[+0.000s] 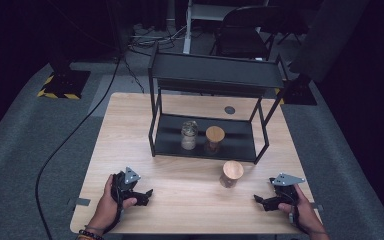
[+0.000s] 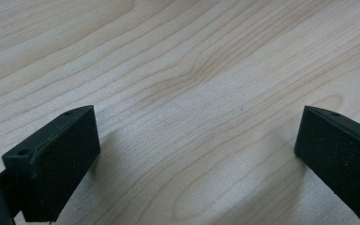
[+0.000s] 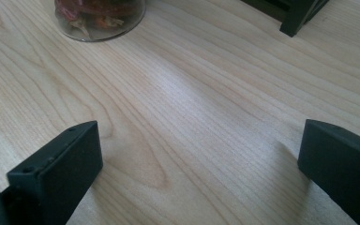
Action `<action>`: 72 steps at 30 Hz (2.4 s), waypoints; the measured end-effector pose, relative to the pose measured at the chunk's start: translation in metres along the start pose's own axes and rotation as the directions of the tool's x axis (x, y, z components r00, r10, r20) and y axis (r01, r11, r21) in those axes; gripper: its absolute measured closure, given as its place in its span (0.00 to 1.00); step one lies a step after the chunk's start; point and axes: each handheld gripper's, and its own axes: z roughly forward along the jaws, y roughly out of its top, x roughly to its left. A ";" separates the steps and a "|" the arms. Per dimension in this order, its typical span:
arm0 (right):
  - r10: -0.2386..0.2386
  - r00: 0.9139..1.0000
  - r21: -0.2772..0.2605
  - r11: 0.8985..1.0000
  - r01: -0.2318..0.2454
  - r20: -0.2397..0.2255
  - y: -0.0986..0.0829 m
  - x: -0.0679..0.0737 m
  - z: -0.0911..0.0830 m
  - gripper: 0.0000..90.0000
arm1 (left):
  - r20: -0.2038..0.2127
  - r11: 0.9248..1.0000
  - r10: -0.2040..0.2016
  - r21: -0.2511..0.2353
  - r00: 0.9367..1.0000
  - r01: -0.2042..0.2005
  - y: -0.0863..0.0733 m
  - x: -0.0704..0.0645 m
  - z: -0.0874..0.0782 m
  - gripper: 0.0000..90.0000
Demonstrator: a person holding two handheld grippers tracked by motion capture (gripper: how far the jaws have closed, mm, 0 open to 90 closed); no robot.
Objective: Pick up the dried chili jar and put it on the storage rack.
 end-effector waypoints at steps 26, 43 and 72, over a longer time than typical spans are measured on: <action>-0.001 1.000 0.024 1.000 0.001 0.009 0.003 0.001 -0.001 0.00 | 0.000 1.000 0.001 -0.001 1.000 -0.001 0.000 0.000 0.000 0.00; -0.056 0.998 0.043 0.998 0.055 0.019 0.025 0.015 -0.016 0.02 | 0.001 1.000 0.005 0.002 1.000 -0.005 0.000 0.000 0.000 0.00; -0.140 0.990 0.078 0.987 0.142 -0.028 0.066 0.036 -0.002 0.02 | 0.000 1.000 0.004 0.003 1.000 -0.004 0.000 0.000 0.000 0.00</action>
